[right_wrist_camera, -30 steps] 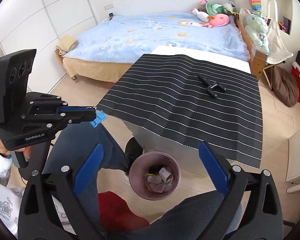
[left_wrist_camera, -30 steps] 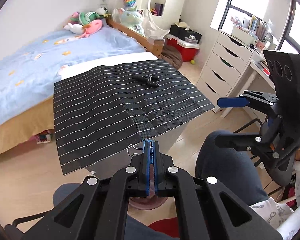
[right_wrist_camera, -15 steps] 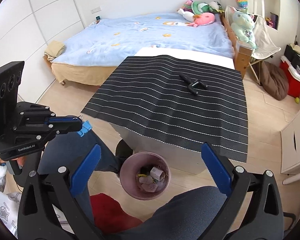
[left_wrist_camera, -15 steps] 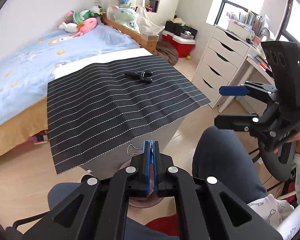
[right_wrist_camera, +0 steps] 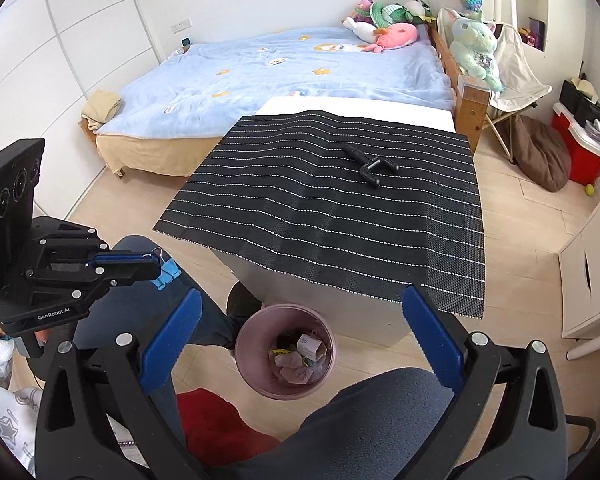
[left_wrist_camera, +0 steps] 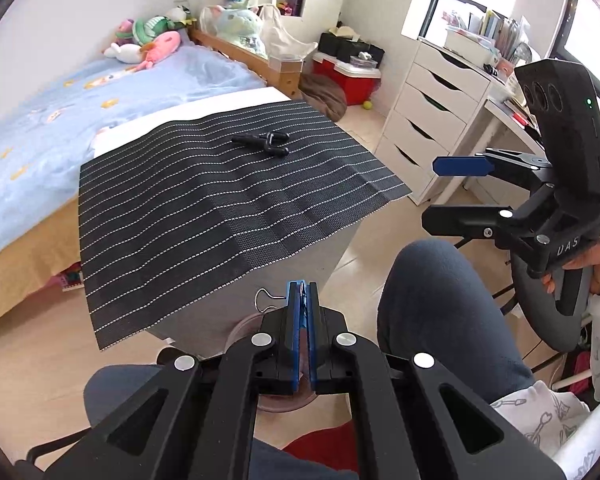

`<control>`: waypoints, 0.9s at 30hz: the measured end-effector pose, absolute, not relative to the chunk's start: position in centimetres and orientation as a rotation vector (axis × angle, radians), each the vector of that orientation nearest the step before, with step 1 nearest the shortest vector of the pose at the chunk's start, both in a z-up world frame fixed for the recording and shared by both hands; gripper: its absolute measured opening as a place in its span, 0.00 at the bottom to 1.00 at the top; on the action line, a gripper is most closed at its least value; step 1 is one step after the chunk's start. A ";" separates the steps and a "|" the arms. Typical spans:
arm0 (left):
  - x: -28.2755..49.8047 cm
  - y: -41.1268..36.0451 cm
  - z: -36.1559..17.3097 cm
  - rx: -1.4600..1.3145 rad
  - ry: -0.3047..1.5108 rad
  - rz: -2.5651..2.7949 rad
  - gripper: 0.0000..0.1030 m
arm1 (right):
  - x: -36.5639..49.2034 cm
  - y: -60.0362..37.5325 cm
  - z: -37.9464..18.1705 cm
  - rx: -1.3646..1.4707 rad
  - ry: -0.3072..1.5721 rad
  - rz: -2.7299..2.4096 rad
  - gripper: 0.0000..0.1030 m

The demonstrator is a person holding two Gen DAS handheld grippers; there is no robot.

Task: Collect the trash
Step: 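Open the right gripper over the basket while the left gripper opens, dropping both clips, then move the right gripper onto the mat and grasp the black hook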

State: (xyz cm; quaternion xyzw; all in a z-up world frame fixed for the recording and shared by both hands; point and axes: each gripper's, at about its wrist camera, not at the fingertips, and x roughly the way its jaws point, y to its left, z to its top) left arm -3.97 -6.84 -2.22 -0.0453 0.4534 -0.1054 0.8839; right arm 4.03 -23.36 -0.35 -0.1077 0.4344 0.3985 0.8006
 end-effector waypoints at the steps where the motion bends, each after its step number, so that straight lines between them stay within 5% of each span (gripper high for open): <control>1: -3.9 -6.9 -2.3 -0.093 0.945 -0.220 0.03 | 4.0 -23.4 -0.4 -0.229 0.932 0.854 0.96; 8: -3.7 -7.2 -2.9 -0.086 0.959 -0.227 0.15 | 4.3 -23.6 -0.4 -0.220 0.934 0.852 0.96; 10: -3.7 -7.0 -3.1 -0.093 0.956 -0.221 0.54 | 4.3 -23.6 -0.5 -0.218 0.936 0.850 0.96; 13: -3.8 -6.7 -3.0 -0.109 0.931 -0.200 0.87 | 4.3 -23.7 -0.6 -0.217 0.939 0.849 0.96; 27: -3.7 -5.1 -3.1 -0.121 0.893 -0.094 0.93 | 4.5 -23.6 -1.3 -0.212 0.952 0.848 0.96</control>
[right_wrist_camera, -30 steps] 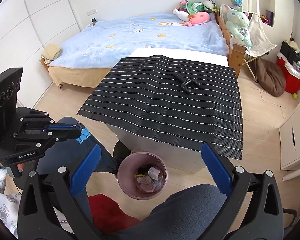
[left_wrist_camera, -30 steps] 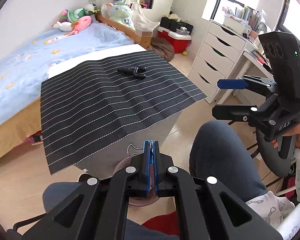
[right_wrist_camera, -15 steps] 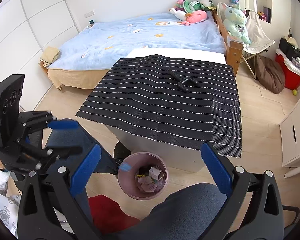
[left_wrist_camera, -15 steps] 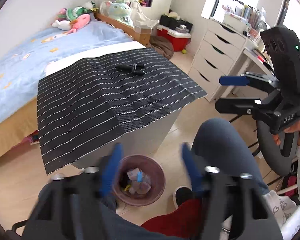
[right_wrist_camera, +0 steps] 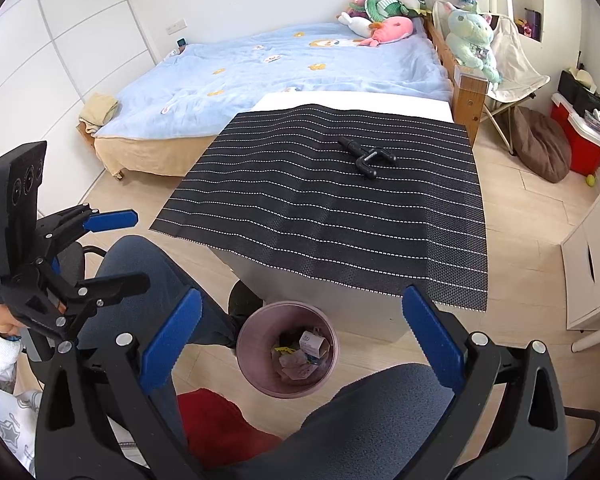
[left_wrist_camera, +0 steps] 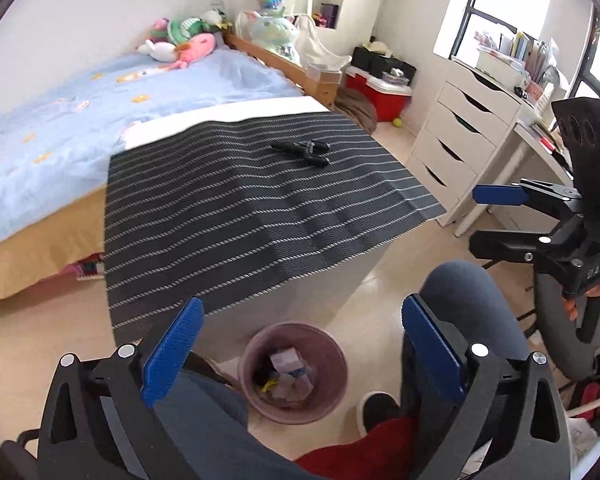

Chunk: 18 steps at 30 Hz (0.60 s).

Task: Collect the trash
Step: 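Move the right gripper onto the mat and grasp the black hook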

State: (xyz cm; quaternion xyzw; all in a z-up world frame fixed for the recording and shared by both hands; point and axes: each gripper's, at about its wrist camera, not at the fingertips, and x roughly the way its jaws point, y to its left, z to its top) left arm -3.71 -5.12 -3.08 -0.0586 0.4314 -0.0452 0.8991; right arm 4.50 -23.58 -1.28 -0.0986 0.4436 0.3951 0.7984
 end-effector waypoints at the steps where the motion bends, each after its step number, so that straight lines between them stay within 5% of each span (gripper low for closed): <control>1: -3.7 -5.1 -3.1 -0.115 0.891 -0.093 0.93 | 4.6 -23.6 -1.4 -0.210 0.953 0.848 0.96; 18: -3.1 -2.9 -2.6 -0.155 0.872 -0.066 0.93 | 8.0 -21.9 0.3 -0.259 0.915 0.867 0.96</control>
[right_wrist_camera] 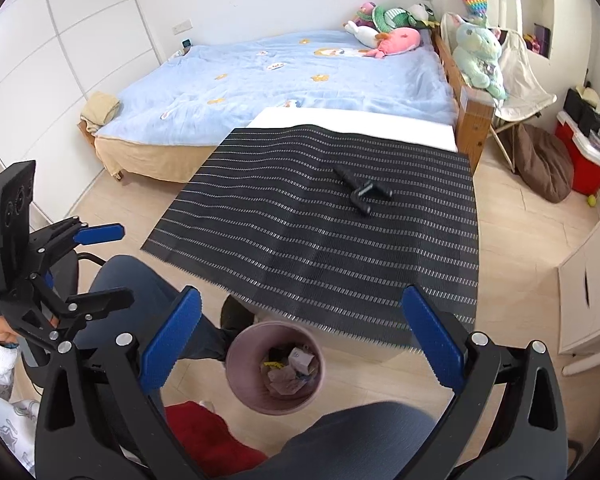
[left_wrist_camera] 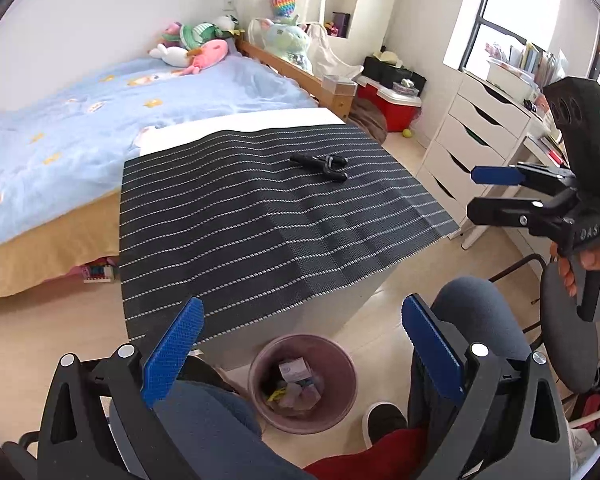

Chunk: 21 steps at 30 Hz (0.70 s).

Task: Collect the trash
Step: 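Move the right gripper onto the mat and grasp the black hook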

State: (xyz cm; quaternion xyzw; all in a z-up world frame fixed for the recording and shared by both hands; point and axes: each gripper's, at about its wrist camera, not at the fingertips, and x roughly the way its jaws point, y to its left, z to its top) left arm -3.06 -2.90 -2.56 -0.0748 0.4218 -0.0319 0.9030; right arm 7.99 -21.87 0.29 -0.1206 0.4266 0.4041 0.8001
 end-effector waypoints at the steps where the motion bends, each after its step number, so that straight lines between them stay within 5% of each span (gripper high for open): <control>1: -3.1 -2.8 -2.5 -0.158 0.869 -0.062 0.93 | 8.4 -21.7 0.4 -0.270 0.911 0.870 0.96; 21: -1.4 -0.7 -3.0 -0.194 0.878 -0.034 0.93 | 18.9 -15.2 -1.0 -0.541 0.894 0.950 0.96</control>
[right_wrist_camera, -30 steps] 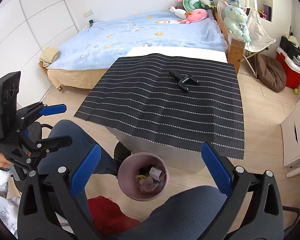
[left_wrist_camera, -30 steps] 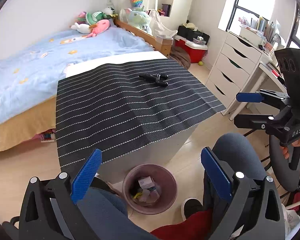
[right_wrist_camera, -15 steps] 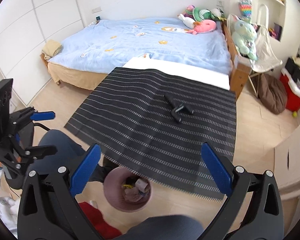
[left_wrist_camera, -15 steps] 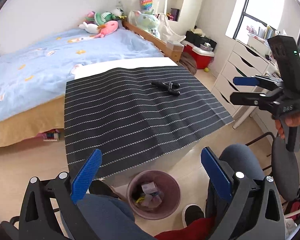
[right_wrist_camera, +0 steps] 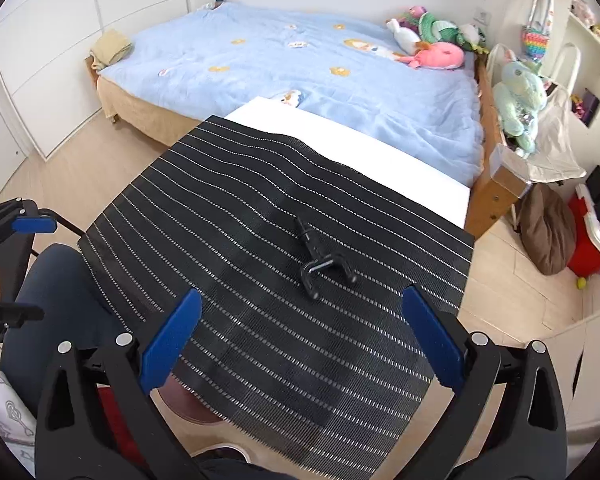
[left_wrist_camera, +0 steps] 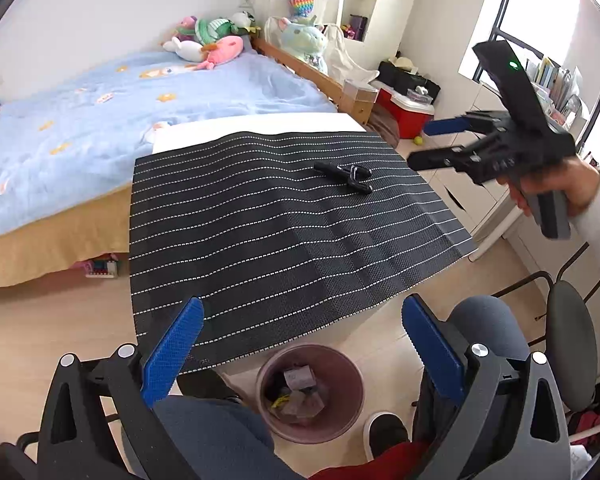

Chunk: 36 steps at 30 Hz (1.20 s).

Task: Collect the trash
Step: 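Move the right gripper onto the mat and grasp the black hook, then lift the black hook with the right gripper and carry it over the wastebasket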

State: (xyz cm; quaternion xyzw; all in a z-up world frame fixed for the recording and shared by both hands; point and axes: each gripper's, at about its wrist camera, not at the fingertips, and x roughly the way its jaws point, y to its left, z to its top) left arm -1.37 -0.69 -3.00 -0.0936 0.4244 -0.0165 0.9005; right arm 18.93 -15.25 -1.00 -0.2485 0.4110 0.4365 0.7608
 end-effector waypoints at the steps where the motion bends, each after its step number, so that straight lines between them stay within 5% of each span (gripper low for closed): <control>1: -1.4 -0.6 -3.0 -0.195 0.880 -0.033 0.93 | 19.4 -15.0 -1.2 -0.550 0.900 0.951 0.96; 14: -0.9 0.2 -3.9 -0.219 0.902 -0.018 0.93 | 22.8 -11.9 -6.1 -0.714 0.988 1.044 0.95; 22: -0.7 0.6 -4.6 -0.230 0.916 -0.014 0.93 | 23.6 -10.4 -8.3 -0.795 1.044 1.085 0.70; 36: -0.7 0.9 -5.3 -0.256 0.932 -0.007 0.93 | 24.4 -10.3 -9.4 -0.786 1.069 1.100 0.51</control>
